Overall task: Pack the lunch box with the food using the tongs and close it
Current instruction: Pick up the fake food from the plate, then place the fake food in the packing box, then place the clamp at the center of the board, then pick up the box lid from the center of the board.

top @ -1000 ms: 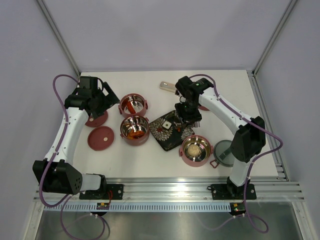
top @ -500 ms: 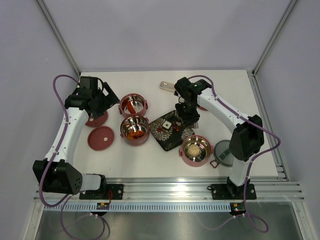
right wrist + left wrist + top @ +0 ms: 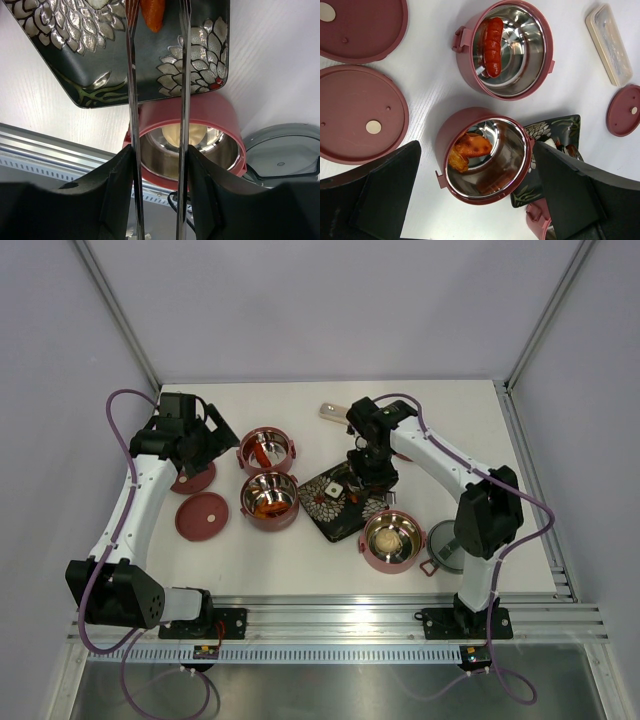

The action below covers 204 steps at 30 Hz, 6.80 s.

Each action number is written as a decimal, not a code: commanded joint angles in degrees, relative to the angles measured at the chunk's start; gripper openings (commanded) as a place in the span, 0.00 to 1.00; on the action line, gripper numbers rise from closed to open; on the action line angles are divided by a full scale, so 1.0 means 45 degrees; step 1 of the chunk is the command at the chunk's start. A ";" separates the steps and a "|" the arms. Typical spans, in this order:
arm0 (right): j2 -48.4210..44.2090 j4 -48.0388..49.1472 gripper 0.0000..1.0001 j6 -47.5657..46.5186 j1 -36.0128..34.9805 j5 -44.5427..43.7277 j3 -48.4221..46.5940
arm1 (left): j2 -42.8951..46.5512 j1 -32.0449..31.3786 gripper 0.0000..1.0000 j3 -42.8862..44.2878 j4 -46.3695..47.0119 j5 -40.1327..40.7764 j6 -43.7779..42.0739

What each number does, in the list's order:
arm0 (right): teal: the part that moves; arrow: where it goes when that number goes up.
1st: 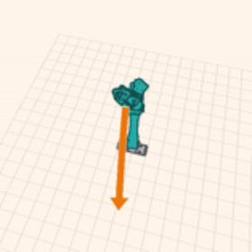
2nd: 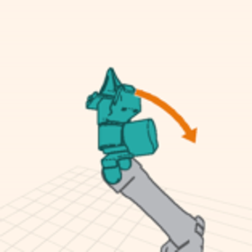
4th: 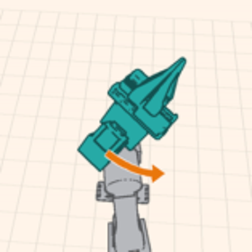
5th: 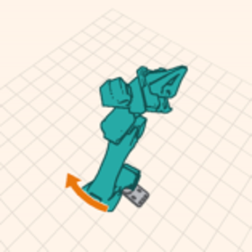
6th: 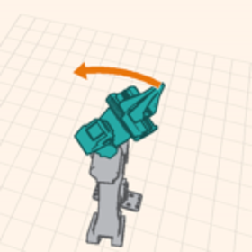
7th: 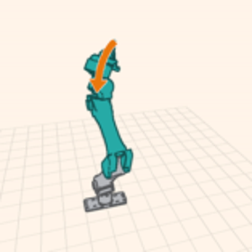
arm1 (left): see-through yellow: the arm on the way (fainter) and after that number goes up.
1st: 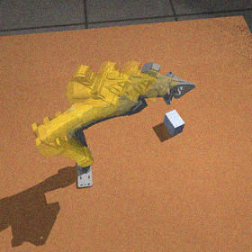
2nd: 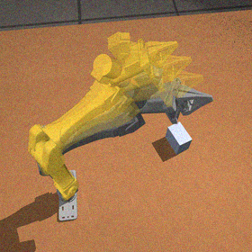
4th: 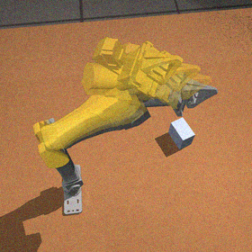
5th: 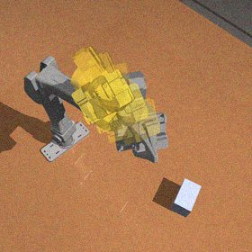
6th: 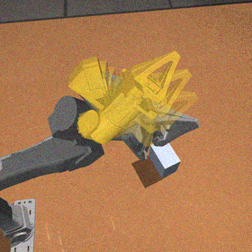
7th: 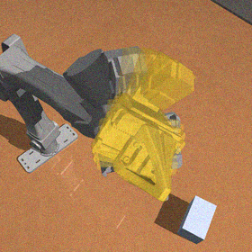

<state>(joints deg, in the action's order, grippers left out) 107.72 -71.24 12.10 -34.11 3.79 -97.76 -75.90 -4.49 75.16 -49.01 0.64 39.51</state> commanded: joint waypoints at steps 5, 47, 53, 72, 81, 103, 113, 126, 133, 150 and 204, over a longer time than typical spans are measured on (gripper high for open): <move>0.0105 0.0149 0.41 -0.0189 0.0001 0.0095 0.0064 | -0.0087 0.0061 0.99 0.0037 0.0677 -0.0065 -0.0009; 0.1784 -0.0849 0.08 0.0437 -0.3904 0.1579 -0.6581 | -0.0302 0.0100 0.99 0.0525 0.0404 -0.0202 -0.0088; 0.2076 -0.0223 0.18 0.0358 -0.4003 0.1736 -0.5971 | -0.0282 0.0139 0.99 0.0525 0.0365 -0.0202 -0.0107; 0.2175 -0.0144 0.28 0.0085 -0.3963 0.0292 -0.6908 | -0.0302 0.0158 0.99 0.0506 0.0384 -0.0202 -0.0029; 0.0868 0.0167 0.23 0.0124 -0.2696 -0.1504 -0.6813 | -0.0341 0.0139 0.99 0.0623 0.0365 -0.0202 -0.0029; -0.3433 0.4970 0.25 0.2058 0.6815 -0.5702 0.2893 | -0.0595 0.0158 0.99 0.0916 0.0325 -0.0221 -0.0185; -0.0991 0.6788 0.26 0.1550 0.7462 -0.6058 0.3559 | -0.0439 0.0158 0.99 0.1033 0.0130 -0.0202 -0.0283; 0.0709 0.7375 0.56 0.1667 0.7989 -0.5765 0.3853 | -0.0302 0.0197 0.99 0.0994 0.0013 -0.0202 -0.0225; 0.0828 0.6966 0.74 0.1784 0.8048 -0.5297 0.3247 | -0.0360 0.0256 0.99 0.1014 -0.0006 0.0150 -0.0225; 0.1374 0.6301 0.78 0.2019 0.8029 -0.4104 0.1665 | -0.0712 0.0295 0.99 0.1229 0.0111 0.0169 -0.0049; 0.4911 0.5851 0.17 0.2195 0.7228 -0.1995 -0.1813 | 0.0108 0.0276 0.99 0.0741 -0.0202 0.0403 -0.0029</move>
<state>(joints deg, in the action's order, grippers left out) 131.79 -45.25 22.15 -1.72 -5.08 -107.24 -77.84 -3.51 79.00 -51.03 1.34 39.33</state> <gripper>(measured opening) 0.198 0.988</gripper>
